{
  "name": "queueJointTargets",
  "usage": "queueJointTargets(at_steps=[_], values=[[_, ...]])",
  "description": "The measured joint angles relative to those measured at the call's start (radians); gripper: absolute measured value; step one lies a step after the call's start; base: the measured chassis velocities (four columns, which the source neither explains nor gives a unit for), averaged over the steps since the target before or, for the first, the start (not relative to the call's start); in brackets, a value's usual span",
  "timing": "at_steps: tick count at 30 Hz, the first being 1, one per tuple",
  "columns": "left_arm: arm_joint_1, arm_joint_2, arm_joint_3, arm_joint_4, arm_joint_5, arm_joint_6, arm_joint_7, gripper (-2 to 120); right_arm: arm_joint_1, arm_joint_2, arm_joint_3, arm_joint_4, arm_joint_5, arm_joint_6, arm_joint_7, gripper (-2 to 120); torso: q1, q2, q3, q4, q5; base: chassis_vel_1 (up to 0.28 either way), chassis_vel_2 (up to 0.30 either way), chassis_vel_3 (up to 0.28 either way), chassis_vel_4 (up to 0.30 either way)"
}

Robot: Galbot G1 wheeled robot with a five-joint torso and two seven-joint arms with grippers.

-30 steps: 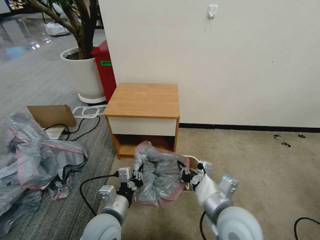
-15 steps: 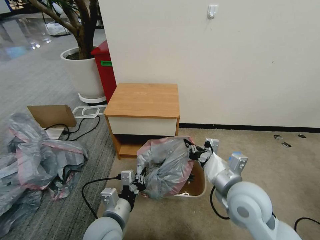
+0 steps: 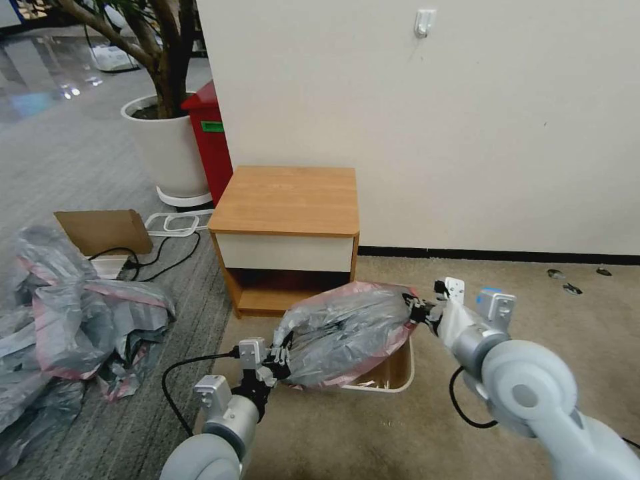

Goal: Pick up the garbage bag from the table and place it over the trash can.

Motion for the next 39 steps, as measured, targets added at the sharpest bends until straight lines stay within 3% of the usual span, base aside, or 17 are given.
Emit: queueJointTargets(at_steps=[8, 18, 32, 39], values=[[-0.025, -0.025, -0.079, 0.027, -0.099, 0.000, 0.036, 7, -0.023, -0.040, 0.092, 0.032, 0.320, -0.002, 0.106, 0, 0.000, 0.000, 0.000, 0.0000, -0.0001, 0.000, 0.000, 0.000, 0.000], [-0.036, -0.028, -0.116, 0.025, -0.302, 0.050, 0.017, 7, -0.072, 0.005, 0.107, 0.044, 0.399, 0.023, 0.114, 0, 0.000, 0.000, 0.000, 0.0001, -0.0001, 0.000, 0.000, 0.000, 0.000], [-0.068, -0.020, -0.150, 0.061, -0.435, 0.083, -0.049, 7, -0.126, 0.057, 0.071, 0.096, 0.336, 0.074, 0.138, 0, 0.000, 0.000, 0.000, 0.0000, -0.0003, 0.000, 0.000, 0.000, 0.000], [-0.068, -0.020, -0.159, 0.060, -0.458, 0.085, -0.058, 7, -0.157, 0.112, 0.053, 0.067, 0.219, 0.089, 0.064, 0, 0.000, 0.000, 0.000, 0.0001, -0.0002, 0.000, 0.000, 0.000, 0.000]])
